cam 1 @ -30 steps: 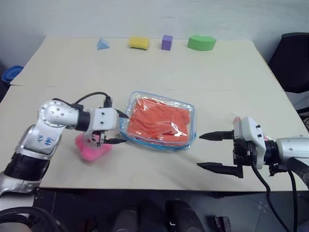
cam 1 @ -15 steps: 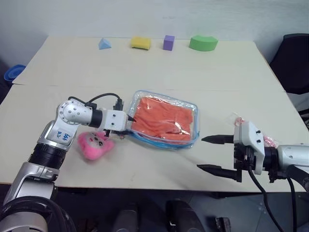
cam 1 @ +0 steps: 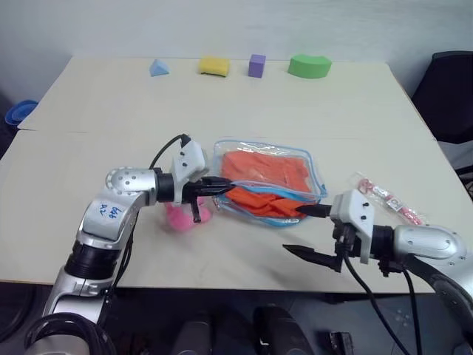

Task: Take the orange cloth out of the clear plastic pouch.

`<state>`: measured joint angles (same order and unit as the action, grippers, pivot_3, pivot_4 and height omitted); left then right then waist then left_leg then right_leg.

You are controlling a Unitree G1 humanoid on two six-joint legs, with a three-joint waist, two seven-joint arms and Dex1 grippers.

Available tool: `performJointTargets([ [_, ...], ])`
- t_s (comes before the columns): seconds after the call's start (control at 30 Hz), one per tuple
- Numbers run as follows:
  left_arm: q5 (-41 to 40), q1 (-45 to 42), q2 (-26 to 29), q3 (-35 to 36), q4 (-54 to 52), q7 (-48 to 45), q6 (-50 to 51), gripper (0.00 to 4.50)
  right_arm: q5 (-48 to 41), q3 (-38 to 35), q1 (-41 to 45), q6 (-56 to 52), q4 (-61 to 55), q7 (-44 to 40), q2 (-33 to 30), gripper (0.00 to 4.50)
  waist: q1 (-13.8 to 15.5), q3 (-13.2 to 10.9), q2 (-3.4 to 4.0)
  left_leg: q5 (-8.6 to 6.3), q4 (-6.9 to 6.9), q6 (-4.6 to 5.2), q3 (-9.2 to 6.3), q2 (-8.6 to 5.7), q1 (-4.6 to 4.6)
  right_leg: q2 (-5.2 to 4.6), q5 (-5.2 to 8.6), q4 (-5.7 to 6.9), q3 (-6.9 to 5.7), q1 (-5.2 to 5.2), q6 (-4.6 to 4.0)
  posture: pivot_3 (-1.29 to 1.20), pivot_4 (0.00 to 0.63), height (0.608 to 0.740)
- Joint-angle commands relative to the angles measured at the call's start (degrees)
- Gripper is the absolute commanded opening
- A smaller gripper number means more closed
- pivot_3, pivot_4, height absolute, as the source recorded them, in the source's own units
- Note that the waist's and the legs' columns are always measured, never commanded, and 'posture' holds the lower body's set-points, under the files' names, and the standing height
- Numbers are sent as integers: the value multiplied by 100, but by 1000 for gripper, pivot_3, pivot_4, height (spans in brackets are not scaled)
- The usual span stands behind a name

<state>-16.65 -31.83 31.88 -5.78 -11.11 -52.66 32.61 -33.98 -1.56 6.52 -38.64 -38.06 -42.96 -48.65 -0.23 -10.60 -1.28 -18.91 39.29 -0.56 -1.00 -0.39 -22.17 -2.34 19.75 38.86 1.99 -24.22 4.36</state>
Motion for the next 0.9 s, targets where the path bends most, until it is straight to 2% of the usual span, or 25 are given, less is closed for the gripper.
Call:
performJointTargets([
  [0.03, -126, 130, -89, 106, -450, 316, 196, 17, 221, 215, 168, 59, -22, 173, 163, 4500, 15, 0, 0, 0, 0, -1, 0, 0, 0, -1, 0, -1, 0, 0, 0, 0, 150, 740],
  [0.2, -61, 255, -81, 26, -587, 422, 182, 17, 639, 438, 502, 159, 287, 343, 359, 4500, 24, 0, 0, 1, 1, -2, 1, -4, -1, -5, 0, -5, 0, 0, 0, 0, 150, 740],
  [0.43, -79, 170, -112, 0, -570, 500, 212, 0, 1053, 854, 727, 474, 524, 170, 519, 2183, 19, 0, 0, 1, 1, -2, 0, -4, -1, -4, 0, -6, -2, 0, 0, 0, 150, 740],
  [0.53, -23, 187, -83, -85, -595, 460, 129, 0, 1607, 1122, 904, 745, 784, 321, 605, 1130, 15, 0, 0, 1, 1, -2, 0, -4, 0, -3, 0, -5, -1, 0, 0, 0, 150, 740],
  [0.67, -63, 197, -106, -133, -655, 478, 166, 0, 2760, 1626, 1136, 1644, 1308, 395, 499, 1130, 13, 0, 0, 1, 1, -3, 1, -4, 0, -3, 0, -5, -2, 0, 0, 0, 150, 740],
  [0.77, -87, 147, -120, -150, -668, 489, 203, 0, 3164, 1786, 1238, 1972, 1587, 326, 523, 1772, 14, 0, 0, 2, 1, -3, 2, -4, 0, -3, 0, -5, -2, -1, 0, 0, 150, 740],
  [0.9, -93, 61, -135, -158, -623, 484, 202, 0, 3527, 1886, 1284, 2384, 1829, 273, 610, 3084, 15, 0, 0, 2, 1, -4, 2, -4, -1, -3, 0, -5, -1, -1, 0, 0, 150, 740],
])
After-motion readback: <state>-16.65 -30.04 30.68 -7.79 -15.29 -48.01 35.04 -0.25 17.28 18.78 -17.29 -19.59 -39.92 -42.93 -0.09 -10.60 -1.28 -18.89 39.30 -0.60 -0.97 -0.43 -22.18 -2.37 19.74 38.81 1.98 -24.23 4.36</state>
